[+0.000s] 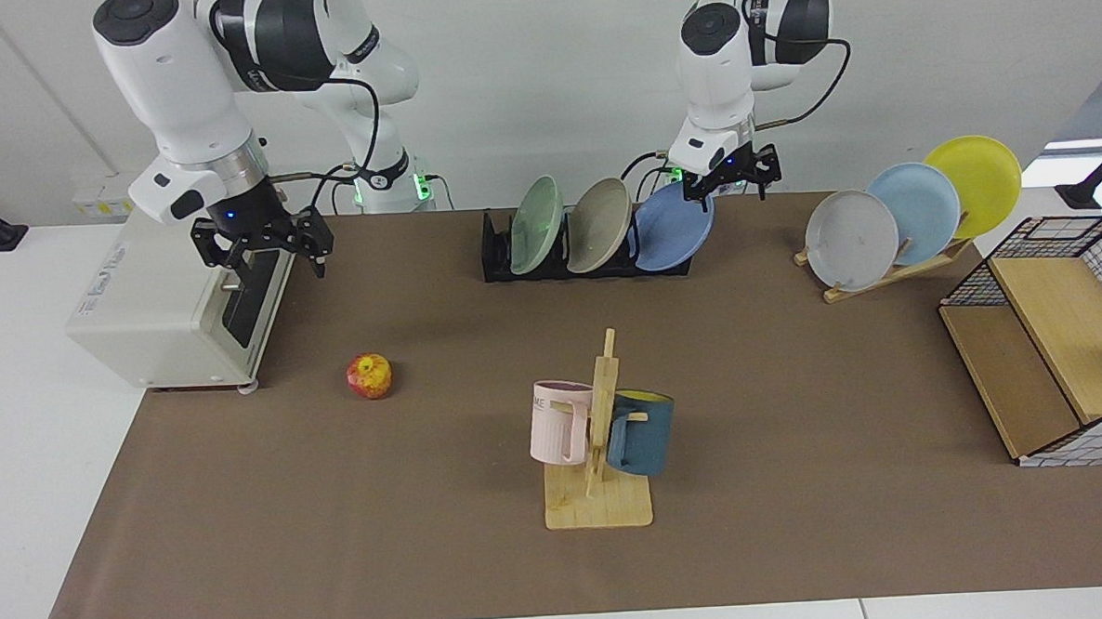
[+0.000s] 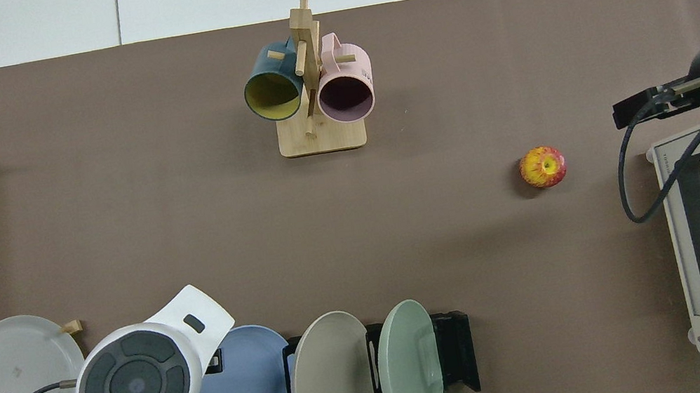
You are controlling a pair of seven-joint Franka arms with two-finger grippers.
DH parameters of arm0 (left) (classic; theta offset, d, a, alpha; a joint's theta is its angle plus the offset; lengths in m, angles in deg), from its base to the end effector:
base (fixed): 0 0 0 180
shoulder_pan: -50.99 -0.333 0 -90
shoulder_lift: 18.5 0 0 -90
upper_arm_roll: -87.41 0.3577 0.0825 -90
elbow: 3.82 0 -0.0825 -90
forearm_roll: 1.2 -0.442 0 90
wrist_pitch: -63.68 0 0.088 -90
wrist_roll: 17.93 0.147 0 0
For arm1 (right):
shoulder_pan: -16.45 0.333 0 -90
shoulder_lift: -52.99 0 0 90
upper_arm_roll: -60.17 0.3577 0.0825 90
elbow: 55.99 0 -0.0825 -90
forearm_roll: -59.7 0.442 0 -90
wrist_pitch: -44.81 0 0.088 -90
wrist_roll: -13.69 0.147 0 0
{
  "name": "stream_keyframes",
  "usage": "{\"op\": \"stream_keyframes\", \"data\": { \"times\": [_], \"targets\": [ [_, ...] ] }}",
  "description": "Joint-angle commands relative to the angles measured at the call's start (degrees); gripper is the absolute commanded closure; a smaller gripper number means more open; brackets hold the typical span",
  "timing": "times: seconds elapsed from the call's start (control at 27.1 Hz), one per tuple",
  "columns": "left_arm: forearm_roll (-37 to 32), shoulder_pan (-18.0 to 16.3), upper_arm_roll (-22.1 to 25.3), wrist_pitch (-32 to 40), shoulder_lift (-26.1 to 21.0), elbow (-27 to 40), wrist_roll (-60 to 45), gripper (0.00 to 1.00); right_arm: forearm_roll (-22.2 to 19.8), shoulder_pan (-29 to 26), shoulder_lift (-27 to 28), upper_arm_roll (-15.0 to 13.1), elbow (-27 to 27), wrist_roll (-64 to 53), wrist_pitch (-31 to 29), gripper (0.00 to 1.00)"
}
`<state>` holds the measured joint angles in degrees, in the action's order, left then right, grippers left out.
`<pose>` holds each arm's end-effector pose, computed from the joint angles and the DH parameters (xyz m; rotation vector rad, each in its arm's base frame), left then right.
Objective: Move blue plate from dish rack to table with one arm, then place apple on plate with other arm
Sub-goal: 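Grasp the blue plate rim with the left gripper while the right gripper reaches the apple, then lift the blue plate out of the rack with the left gripper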
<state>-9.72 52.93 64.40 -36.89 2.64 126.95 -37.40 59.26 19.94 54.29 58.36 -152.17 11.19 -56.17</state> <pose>0.4220 -0.1822 0.4570 -2.8032 0.1390 0.0998 0.6361 0.0179 0.5717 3.1292 0.1162 0.0956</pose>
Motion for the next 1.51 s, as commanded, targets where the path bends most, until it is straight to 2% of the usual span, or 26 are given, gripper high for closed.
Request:
{"op": "stream_keyframes", "data": {
  "times": [0.0, 0.15, 0.59, 0.66, 0.74, 1.14, 1.18, 1.26, 1.48],
  "targets": [
    [1.5, 0.5, 0.0, -2.0, 2.9, 4.7, -1.8, 0.00, -0.5, 0.1, 0.4, 0.1, -7.3, -0.1, -8.4, 0.00],
    [3.1, 1.1, 0.0, -2.6, 3.7, 7.0, -2.0, 0.00, -0.5, 0.3, 3.1, 0.1, -9.6, 0.0, -13.1, 0.00],
    [4.6, 1.6, -2.0, -6.4, 2.7, 10.4, -5.2, 0.00, -0.5, 1.8, 10.7, 0.1, -10.3, 4.2, -20.2, 0.00],
    [4.8, 1.6, -2.0, -6.3, 2.7, 10.5, -4.8, 0.08, -0.4, 2.2, 10.7, 0.1, -11.1, 4.6, -21.5, 0.00],
    [4.9, 1.5, -2.0, -6.2, 2.7, 10.5, -3.9, 0.12, -0.4, 2.6, 10.9, 0.1, -11.8, 5.0, -22.3, 0.00],
    [5.1, 1.6, -2.0, -6.0, 2.7, 11.6, -1.1, 0.15, -0.5, 3.6, 14.2, 0.1, -12.4, 6.1, -23.7, 0.00],
    [5.3, 1.6, -2.0, -6.0, 2.7, 11.8, -1.1, 0.18, -0.5, 3.6, 14.5, 0.1, -12.4, 6.1, -23.8, 0.00],
    [5.3, 1.7, -2.0, -6.1, 2.7, 12.2, -0.6, 0.29, -0.5, 3.7, 15.1, 0.1, -12.8, 6.1, -23.8, 0.00],
    [6.6, 1.7, -2.0, -5.7, 2.7, 12.2, 1.1, 0.69, -0.7, 3.6, 15.7, 0.1, -14.8, 5.8, -26.3, 0.00]
  ]
}}
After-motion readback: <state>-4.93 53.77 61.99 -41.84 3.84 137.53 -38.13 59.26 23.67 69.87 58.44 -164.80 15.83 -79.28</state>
